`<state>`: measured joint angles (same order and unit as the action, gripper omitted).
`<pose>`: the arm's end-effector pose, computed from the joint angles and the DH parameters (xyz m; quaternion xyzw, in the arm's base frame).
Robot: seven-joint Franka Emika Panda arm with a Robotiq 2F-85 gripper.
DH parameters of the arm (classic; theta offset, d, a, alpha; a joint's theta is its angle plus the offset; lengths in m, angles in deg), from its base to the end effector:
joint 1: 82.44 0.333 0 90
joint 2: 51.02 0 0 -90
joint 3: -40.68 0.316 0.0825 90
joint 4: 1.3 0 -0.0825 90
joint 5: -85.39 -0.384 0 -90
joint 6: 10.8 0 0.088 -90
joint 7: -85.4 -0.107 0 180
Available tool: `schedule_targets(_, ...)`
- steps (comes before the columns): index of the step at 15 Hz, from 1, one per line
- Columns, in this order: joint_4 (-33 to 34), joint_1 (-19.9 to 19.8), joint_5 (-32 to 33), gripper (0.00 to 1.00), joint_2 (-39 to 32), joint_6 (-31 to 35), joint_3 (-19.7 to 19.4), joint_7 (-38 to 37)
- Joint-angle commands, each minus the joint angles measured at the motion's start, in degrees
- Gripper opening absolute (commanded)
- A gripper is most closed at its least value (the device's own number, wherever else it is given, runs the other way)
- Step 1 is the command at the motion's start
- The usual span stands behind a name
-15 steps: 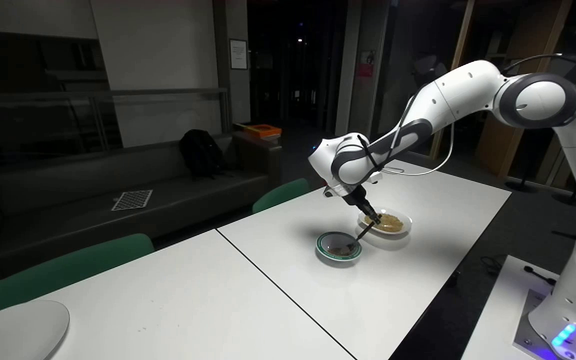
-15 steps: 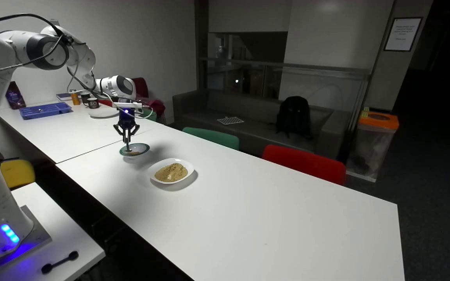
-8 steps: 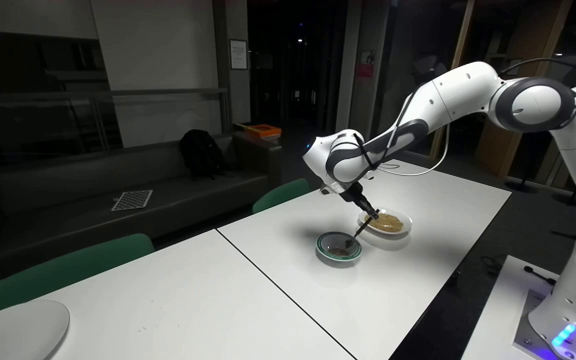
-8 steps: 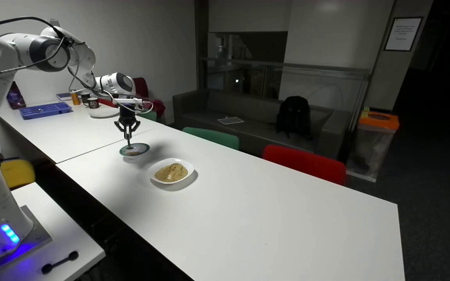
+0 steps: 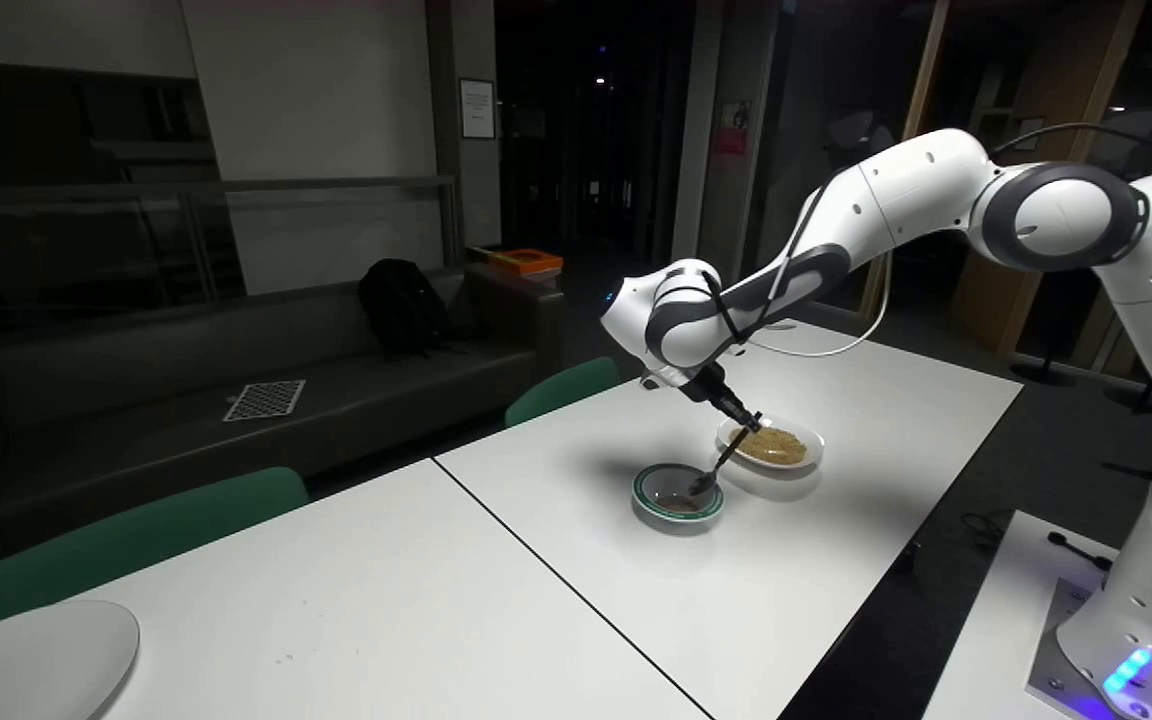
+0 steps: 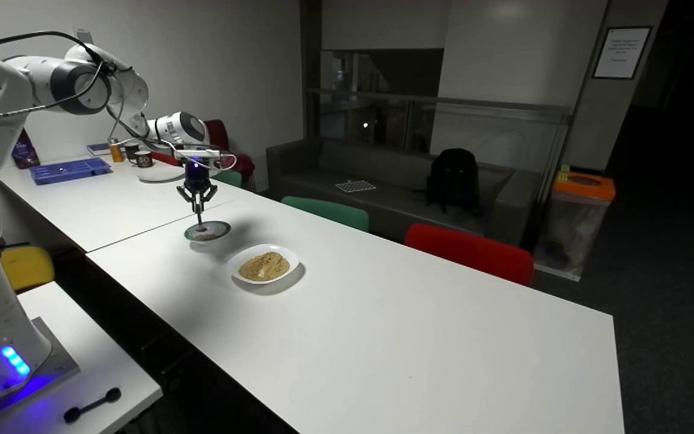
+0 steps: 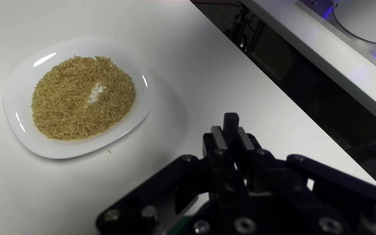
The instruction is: Spoon some contents from the white bowl into the green bowl twice
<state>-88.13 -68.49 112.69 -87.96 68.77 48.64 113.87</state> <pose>0.5961 0.1676 0.2627 0.8030 0.4327 -0.3741 0.1674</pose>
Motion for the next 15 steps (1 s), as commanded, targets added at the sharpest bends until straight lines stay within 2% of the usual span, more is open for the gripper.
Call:
schedule_targets(1,3.1,0.7,2.0,0.03,-1.6,-4.5,0.0,-1.5)
schedule_targets(8,3.5,0.0,1.5,0.03,-1.4,-4.0,0.3,-2.1)
schedule_targets(15,-1.2,-2.9,-1.4,0.03,4.6,1.2,0.6,-4.1)
